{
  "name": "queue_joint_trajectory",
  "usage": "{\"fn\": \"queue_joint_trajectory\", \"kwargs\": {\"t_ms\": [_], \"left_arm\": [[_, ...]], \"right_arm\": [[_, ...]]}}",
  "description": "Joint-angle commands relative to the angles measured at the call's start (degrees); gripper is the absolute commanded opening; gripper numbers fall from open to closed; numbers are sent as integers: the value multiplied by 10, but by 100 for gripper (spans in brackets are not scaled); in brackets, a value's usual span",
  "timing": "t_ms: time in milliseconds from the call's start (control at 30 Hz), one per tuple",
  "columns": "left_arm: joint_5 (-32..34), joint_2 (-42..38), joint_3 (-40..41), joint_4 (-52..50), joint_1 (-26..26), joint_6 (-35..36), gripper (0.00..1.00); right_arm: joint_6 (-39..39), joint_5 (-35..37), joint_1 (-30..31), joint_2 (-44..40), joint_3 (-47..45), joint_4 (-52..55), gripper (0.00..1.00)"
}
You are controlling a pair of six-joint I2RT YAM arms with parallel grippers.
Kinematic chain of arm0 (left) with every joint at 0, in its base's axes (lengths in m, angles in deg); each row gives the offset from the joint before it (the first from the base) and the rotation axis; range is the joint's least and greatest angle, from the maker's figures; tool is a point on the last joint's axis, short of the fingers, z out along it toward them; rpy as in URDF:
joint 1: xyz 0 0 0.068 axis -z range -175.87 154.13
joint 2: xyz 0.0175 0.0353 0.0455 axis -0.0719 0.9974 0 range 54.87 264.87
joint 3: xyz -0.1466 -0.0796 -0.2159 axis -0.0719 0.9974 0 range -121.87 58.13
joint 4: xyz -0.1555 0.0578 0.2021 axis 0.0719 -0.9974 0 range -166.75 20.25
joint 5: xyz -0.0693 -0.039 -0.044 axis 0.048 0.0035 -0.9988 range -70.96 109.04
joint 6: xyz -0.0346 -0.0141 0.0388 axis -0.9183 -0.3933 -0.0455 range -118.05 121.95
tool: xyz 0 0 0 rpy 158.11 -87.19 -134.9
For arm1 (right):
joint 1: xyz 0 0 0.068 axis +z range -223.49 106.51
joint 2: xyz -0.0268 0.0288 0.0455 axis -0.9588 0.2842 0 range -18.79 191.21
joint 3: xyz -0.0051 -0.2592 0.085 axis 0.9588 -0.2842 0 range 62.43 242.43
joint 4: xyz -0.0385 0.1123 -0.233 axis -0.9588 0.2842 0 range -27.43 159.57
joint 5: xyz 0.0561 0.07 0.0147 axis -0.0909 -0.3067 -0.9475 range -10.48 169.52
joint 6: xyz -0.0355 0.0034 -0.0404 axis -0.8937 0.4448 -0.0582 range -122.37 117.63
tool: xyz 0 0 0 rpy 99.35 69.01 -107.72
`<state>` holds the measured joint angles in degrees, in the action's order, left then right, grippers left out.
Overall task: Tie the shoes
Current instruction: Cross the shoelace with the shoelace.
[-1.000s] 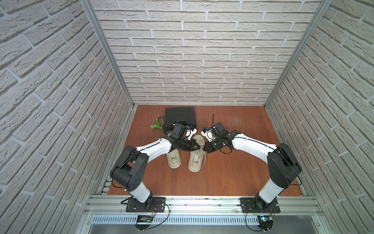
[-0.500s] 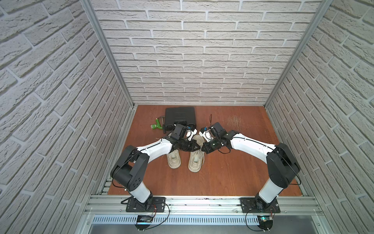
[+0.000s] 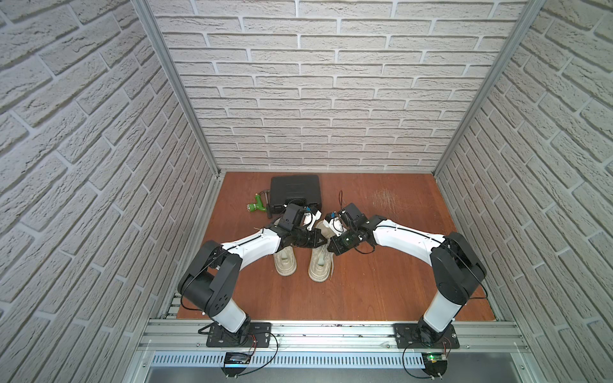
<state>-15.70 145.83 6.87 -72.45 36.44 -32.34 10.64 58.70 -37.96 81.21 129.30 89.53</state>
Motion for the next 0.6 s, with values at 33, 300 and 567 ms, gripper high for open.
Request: {"fn": "queue_joint_trajectory", "kwargs": {"t_ms": [33, 300, 567], "left_arm": [[-10, -13, 6, 28, 4, 0, 0], [-12, -16, 12, 29, 6, 1, 0], [-16, -18, 15, 34, 6, -1, 0]], "right_arm": [[-1, -10, 5, 1, 9, -21, 3], [18, -14, -4, -11, -3, -59, 3], [55, -51, -24, -17, -39, -136, 3]]}}
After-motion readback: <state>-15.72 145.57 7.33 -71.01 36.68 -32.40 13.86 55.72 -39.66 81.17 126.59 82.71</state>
